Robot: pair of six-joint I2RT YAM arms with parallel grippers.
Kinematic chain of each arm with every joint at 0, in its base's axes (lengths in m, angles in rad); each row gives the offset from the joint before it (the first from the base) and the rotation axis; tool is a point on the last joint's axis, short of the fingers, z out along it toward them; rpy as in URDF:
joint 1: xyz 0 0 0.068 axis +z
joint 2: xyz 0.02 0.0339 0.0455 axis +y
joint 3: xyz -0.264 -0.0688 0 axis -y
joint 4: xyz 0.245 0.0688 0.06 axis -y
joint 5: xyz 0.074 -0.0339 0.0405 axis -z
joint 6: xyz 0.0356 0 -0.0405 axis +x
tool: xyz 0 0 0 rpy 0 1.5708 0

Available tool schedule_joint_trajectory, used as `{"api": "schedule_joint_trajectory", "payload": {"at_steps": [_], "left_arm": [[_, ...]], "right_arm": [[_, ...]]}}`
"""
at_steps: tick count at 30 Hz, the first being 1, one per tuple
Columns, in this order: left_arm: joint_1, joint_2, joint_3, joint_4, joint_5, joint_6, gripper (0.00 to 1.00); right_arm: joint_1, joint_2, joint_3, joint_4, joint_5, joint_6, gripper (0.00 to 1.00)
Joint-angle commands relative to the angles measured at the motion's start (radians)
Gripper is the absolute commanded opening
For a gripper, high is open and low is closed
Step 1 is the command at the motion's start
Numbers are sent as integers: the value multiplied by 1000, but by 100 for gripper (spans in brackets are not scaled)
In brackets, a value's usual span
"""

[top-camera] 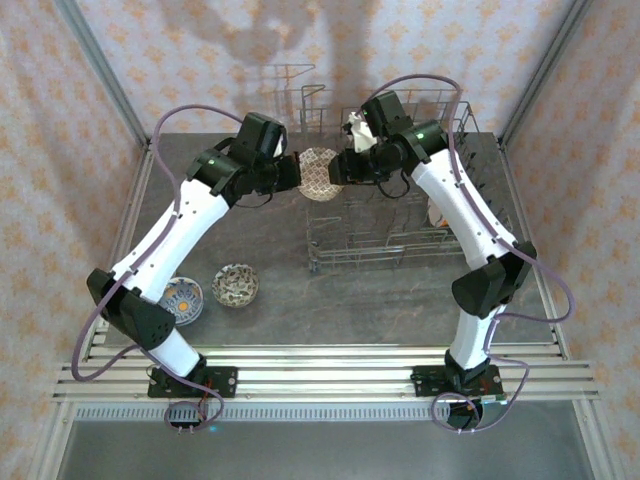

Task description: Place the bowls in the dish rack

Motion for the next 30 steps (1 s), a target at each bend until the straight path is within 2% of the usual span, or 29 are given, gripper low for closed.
{"api": "schedule_joint_trajectory", "payload": {"at_steps": [1,4,12,27,30], "left_arm": [[-10,1,61,41,-21,10,0],[-16,7,65,39,-28,10,0],[-27,19,74,34,-32,14,0],[-44,10,66,12,-62,44,0],[-50,9,66,12,-65,46,0]], "right_arm": [[1,-28,-13,17,70,9,44],[1,-52,-36,42,102,28,40],[1,-61,-55,56,84,52,28],[1,-131,-127,111,72,94,25],[1,-138,-138,118,68,101,19]]}}
